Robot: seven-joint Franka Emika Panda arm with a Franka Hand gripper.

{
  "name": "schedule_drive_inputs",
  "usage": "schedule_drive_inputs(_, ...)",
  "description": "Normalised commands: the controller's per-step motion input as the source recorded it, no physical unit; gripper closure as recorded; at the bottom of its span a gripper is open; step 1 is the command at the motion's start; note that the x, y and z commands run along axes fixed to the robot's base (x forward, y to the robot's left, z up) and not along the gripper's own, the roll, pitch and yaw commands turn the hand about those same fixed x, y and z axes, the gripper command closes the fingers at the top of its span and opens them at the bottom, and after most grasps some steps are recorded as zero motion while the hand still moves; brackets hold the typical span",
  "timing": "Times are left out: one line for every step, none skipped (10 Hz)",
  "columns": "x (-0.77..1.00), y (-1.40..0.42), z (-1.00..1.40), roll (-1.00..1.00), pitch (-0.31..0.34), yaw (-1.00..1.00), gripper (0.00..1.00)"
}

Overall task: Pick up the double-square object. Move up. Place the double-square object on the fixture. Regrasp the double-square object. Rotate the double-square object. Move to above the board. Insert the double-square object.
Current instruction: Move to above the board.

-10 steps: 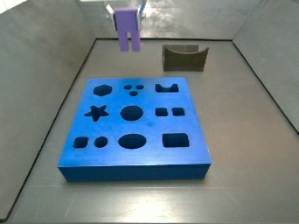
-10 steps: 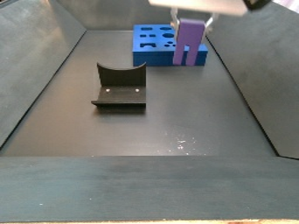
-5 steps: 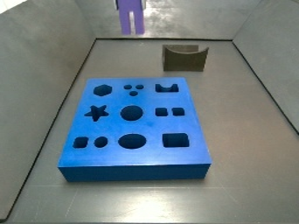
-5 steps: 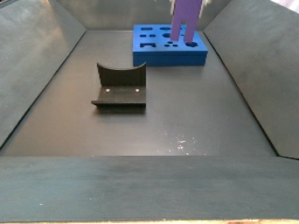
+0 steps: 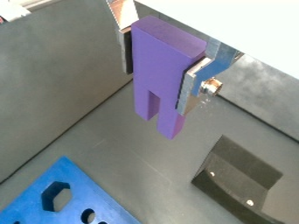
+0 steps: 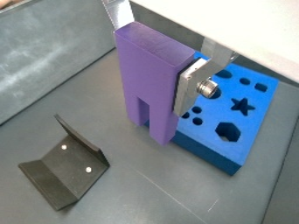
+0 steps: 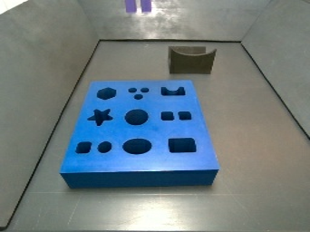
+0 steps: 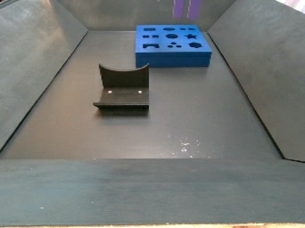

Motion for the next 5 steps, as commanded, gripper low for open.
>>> schedule_drive_inputs(0.01, -0.02, 0.36, -0.08, 0.086, 0.01, 1.00)
schedule_drive_inputs(0.18, -1.00, 0.41, -0.03, 0.524, 0.27, 1.00)
schedule_drive_inputs(0.19, -1.00, 0.35, 0.04, 0.486, 0.25, 1.00)
schedule_drive_inputs(0.21, -1.00, 0.36, 0.08, 0.437, 0.21, 1.00)
schedule_drive_inputs(0.24, -1.00, 0.35, 0.04, 0.289, 0.09, 1.00)
